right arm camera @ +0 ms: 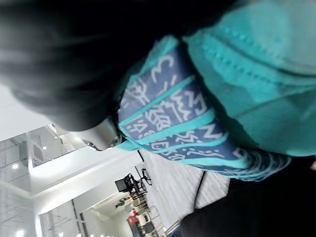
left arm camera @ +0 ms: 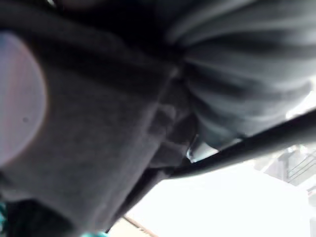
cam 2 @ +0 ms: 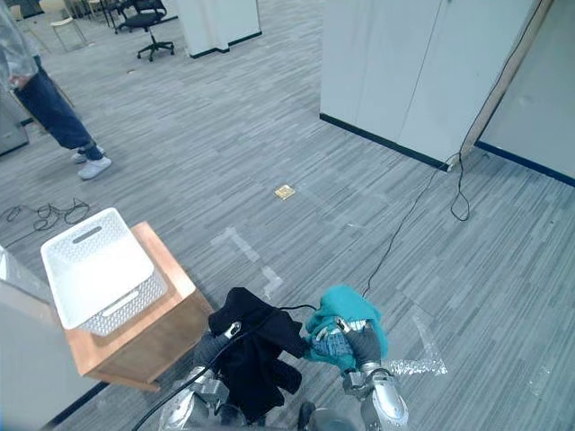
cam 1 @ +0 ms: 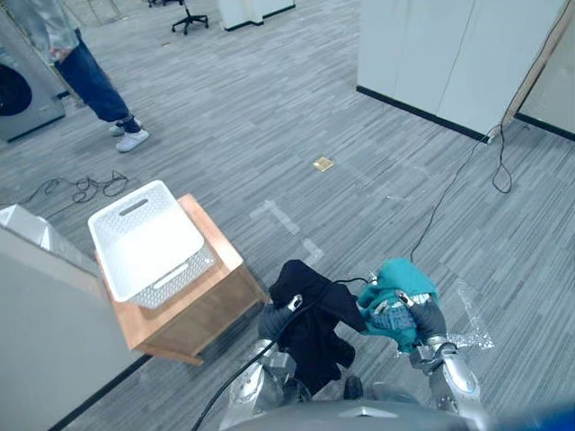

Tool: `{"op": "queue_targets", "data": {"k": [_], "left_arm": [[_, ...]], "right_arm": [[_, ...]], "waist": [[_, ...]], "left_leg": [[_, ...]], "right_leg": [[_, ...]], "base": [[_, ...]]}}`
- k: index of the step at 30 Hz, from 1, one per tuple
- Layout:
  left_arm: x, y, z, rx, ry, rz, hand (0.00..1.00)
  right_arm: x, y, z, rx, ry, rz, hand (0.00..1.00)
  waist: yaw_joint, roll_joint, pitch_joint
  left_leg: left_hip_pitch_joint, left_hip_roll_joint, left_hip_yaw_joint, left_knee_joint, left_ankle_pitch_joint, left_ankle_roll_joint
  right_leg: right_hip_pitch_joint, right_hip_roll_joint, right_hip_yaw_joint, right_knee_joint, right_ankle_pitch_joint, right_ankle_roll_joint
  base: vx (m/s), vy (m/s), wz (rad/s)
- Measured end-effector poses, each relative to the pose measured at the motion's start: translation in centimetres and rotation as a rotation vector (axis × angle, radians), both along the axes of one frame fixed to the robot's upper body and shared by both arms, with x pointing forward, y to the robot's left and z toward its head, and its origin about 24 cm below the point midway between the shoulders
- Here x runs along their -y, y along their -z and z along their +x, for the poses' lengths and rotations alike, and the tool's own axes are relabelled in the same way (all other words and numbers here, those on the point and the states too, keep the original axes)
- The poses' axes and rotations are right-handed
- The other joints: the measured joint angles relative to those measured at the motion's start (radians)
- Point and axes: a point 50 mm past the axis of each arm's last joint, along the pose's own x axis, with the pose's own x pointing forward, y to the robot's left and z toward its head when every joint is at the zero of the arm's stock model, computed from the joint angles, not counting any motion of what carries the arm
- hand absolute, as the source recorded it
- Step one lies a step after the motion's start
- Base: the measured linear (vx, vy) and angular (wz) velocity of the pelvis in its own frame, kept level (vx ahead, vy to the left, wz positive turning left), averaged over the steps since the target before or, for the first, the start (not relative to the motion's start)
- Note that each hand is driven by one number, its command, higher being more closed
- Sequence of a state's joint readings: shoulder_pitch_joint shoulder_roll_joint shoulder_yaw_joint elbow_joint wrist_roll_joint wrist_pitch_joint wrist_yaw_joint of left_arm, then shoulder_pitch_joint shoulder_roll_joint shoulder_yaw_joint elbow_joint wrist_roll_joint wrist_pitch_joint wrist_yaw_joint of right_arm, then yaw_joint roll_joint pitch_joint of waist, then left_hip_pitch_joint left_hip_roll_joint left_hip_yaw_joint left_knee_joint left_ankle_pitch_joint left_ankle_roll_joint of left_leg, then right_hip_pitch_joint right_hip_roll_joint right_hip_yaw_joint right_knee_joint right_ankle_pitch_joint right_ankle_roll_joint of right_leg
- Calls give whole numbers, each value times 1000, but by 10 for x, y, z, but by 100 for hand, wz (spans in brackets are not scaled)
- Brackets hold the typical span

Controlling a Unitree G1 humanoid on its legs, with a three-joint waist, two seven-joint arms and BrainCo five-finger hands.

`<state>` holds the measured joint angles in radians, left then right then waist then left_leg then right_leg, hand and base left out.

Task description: Tidy the bed and pick cloth on bed and put in laundry

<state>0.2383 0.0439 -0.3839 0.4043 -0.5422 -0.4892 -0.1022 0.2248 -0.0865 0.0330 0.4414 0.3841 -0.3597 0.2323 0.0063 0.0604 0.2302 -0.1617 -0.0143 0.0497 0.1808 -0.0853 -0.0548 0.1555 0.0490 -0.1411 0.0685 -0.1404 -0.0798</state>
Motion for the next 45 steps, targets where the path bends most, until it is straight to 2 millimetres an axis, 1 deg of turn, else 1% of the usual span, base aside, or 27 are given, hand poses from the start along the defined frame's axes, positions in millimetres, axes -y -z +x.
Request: {"op": "queue_targets", "data": {"k": [2, 4, 5, 7, 8, 9, 10, 11, 13, 15, 18, 20, 21, 22, 23, 26, 27, 28, 29, 31, 33, 35, 37, 38, 40, 42, 45], "left_arm": [[2, 0, 0, -3, 7, -10, 100], [2, -1, 5, 2, 10, -18, 100], [4, -4, 11, 20, 14, -30, 100], [9, -6, 14, 32, 38, -33, 100], [14, -8, 15, 34, 63, -36, 100], [17, -8, 15, 37, 89, -27, 100], [18, -8, 15, 34, 101, -19, 100], [21, -7, 13, 27, 121, -3, 100], [27, -8, 13, 20, 133, 17, 100], [31, -11, 17, 34, 140, 30, 100], [35, -16, 27, 47, 146, 37, 100], [32, -14, 24, 43, 144, 51, 100], [29, -10, 20, 24, 139, 60, 100], [29, -3, 15, -10, 134, 66, 100], [29, -2, 12, -16, 134, 67, 100], [10, 3, 8, -32, 42, 70, 100], [-2, 4, 6, -50, -55, 40, 100], [-8, 5, 3, -54, -98, 29, 100], [-18, 6, -6, -63, -149, 11, 100], [-30, 10, -14, -78, -173, 23, 100], [-34, 8, -14, -63, -170, 8, 100], [-31, 5, -12, -43, -171, -20, 100], [-23, 1, -7, -23, -159, -49, 100], [-19, -2, -2, -2, -127, -57, 100], [-17, -4, 2, 19, -109, -65, 100], [-22, -4, 3, 18, -124, -52, 100], [-31, -3, 3, 1, -145, -29, 100]], "right_arm": [[-1, 2, -3, -16, -9, -20, 100], [-3, 3, -3, -23, -2, -25, 100], [-3, 3, -2, -27, 10, -26, 100], [-3, 3, 0, -39, 13, -27, 100], [-4, 5, 2, -54, 16, -23, 100], [-6, 5, 3, -61, 12, -20, 100], [-7, 6, 2, -63, 12, -17, 100], [-11, 7, -1, -71, 10, -6, 100], [-12, 10, -8, -90, 25, 0, 100], [-13, 12, -15, -102, 41, -1, 100], [-13, 11, -26, -92, 66, -5, 100], [-13, 7, -32, -68, 78, -2, 100], [-15, 5, -32, -53, 71, -1, 100], [-12, 4, -30, -44, 64, -17, 100], [-10, 1, -26, -24, 62, -23, 100], [-15, -13, -5, 62, 29, -15, 100], [-18, -17, 2, 85, 10, -12, 100], [-20, -18, 3, 90, -3, -12, 100], [-22, -20, 2, 97, -29, -18, 100], [-20, -19, 1, 95, -35, -26, 100], [-13, -21, 4, 112, -33, -41, 100], [-7, -19, 4, 106, -32, -69, 100], [-5, -15, -1, 80, -27, -92, 100], [-5, -13, -3, 68, -14, -110, 100], [-6, -15, 0, 74, -15, -146, 100], [-13, -21, 12, 111, -53, -168, 100], [-27, -36, 34, 191, -106, -182, 100]], "waist": [[-12, 1, 0], [-16, -3, -9], [-12, -26, -20], [2, -35, -41], [-5, -39, -39], [-7, -46, -35], [-16, -55, -30], [-32, -68, -26], [-58, -70, -27], [-77, -67, -28], [-104, -62, -29], [-95, -62, -38], [-95, -60, -42], [-85, -22, -51], [-69, -8, -59], [-48, -8, -60], [-37, -5, -51], [-26, -5, -47], [-1, -4, -39], [19, -10, -39], [41, -41, -50], [24, -25, -62], [-13, -34, -72], [-27, -50, -83], [2, -51, -110], [42, -76, -118], [53, -94, -118]], "left_leg": [[19, 9, 69, -106, 93, 6], [26, 14, 146, -89, 170, 58], [12, -10, 179, -42, 140, 127], [9, -37, 198, 10, 55, 160], [31, -44, 186, 35, 15, 170], [88, -61, 160, 27, -18, 179], [120, -69, 142, 23, -31, 182], [181, -83, 93, 22, -61, 186], [250, -88, 1, 19, -81, 197], [291, -90, -111, 13, -100, 201], [316, -78, -292, 38, -183, 167], [319, -64, -376, 125, -283, 128], [319, -57, -398, 170, -331, 108], [316, -11, -384, 196, -345, 89], [322, 21, -354, 202, -333, 68], [302, 56, -321, 310, -276, 36], [204, 70, -295, 560, -191, -2], [153, 88, -278, 686, -128, -8], [61, 130, -236, 890, -105, -15], [-28, 154, -151, 973, -118, 0], [-69, 144, 31, 682, -136, 13], [-44, 120, 190, 394, -96, 6], [1, 91, 412, 217, -47, 84], [24, 60, 521, 142, -39, 146], [24, 42, 598, 97, -75, 240], [26, 26, 578, 94, -92, 260], [90, -6, 485, 44, -94, 260]], "right_leg": [[61, -2, -4, -2, -47, 31], [93, -19, -14, 11, -105, 55], [90, -53, -15, 39, -151, 82], [50, -96, -19, 166, -185, 137], [-42, -127, -24, 406, -180, 179], [-151, -166, -24, 702, -82, 242], [-200, -182, -20, 821, 9, 243], [-260, -195, -6, 974, -13, 206], [-327, -185, 20, 1012, -60, 184], [-397, -164, 69, 928, -93, 161], [-460, -141, 179, 602, -97, 162], [-431, -146, 249, 310, -5, 182], [-409, -153, 213, 303, 103, 184], [-402, -126, 162, 333, 73, 152], [-402, -118, 133, 376, 28, 126], [-349, -115, 49, 420, -65, 83], [-254, -89, 8, 362, -87, 71], [-210, -75, -9, 331, -95, 67], [-125, -49, -48, 273, -101, 62], [-39, -49, -84, 212, -106, 56], [36, -81, -155, 113, -89, 52], [78, -91, -252, 66, -83, 72], [119, -113, -387, 63, -107, 117], [134, -130, -458, 71, -121, 142], [138, -121, -467, 73, -127, 165], [133, -129, -467, 110, -120, 184], [11, -234, -457, 547, -79, 206]], "base": [[417, 154, 11], [374, 172, 23], [535, 234, 8], [505, 220, 0], [457, 226, 22], [552, 269, 38], [487, 198, 74], [415, 125, 91], [518, 83, 143], [499, -1, 171], [565, -161, 186], [527, -277, 129], [533, -285, 98], [625, -324, 80], [482, -250, 61], [424, -268, 84], [323, -226, 83], [366, -227, 78], [287, -163, 47], [256, -130, 52], [294, -79, 70], [322, 33, 129], [408, 57, 198], [311, 44, 173], [374, 102, 129], [375, 95, 69], [400, 100, 87]]}}
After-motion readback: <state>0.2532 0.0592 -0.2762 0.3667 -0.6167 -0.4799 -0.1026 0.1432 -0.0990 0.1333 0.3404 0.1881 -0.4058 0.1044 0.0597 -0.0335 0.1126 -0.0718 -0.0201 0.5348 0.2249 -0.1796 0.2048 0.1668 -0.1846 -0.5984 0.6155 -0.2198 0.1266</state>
